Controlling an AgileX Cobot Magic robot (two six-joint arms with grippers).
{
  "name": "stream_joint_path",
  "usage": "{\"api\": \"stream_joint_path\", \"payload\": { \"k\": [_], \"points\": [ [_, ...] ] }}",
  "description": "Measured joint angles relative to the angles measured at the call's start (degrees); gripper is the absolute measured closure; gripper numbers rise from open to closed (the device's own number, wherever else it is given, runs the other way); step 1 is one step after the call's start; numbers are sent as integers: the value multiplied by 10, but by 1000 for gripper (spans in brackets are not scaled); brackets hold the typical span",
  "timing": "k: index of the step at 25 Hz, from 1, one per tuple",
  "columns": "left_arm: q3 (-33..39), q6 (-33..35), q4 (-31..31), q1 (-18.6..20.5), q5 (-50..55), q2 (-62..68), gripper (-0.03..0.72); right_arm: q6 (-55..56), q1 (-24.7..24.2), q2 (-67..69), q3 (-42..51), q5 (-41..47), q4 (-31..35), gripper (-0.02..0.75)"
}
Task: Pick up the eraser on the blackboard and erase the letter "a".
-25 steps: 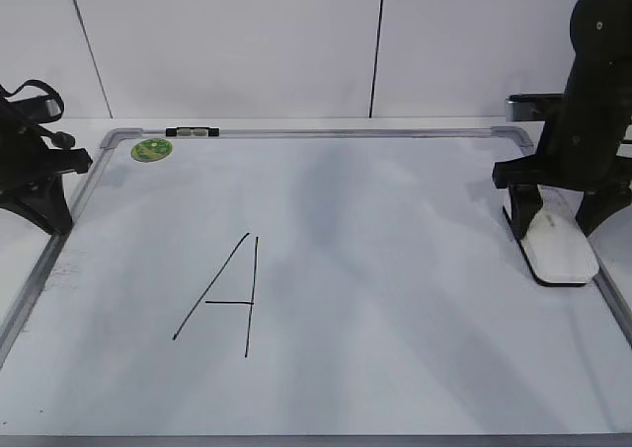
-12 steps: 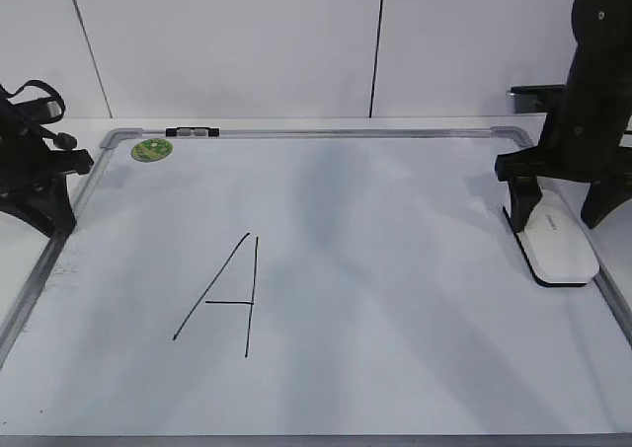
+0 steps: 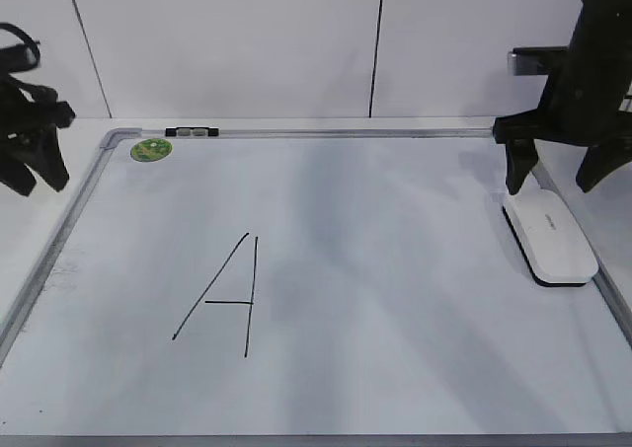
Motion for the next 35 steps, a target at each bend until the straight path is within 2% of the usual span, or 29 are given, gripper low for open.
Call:
{"api": "stream_joint_path", "payload": {
  "k": [9, 23, 30, 35],
  "points": [
    [-6, -9, 36, 0, 39, -163, 359, 0, 0, -76, -21, 3, 19, 81],
    [5, -32, 41, 0, 52, -393, 359, 0, 1, -281, -21, 18, 90, 118],
    [107, -34, 57, -7, 58, -502, 359, -16, 25, -399, 26, 21, 116, 138],
    [180, -36, 74, -57, 63, -584, 359, -18, 27, -496, 108, 23, 121, 142]
  ]
}}
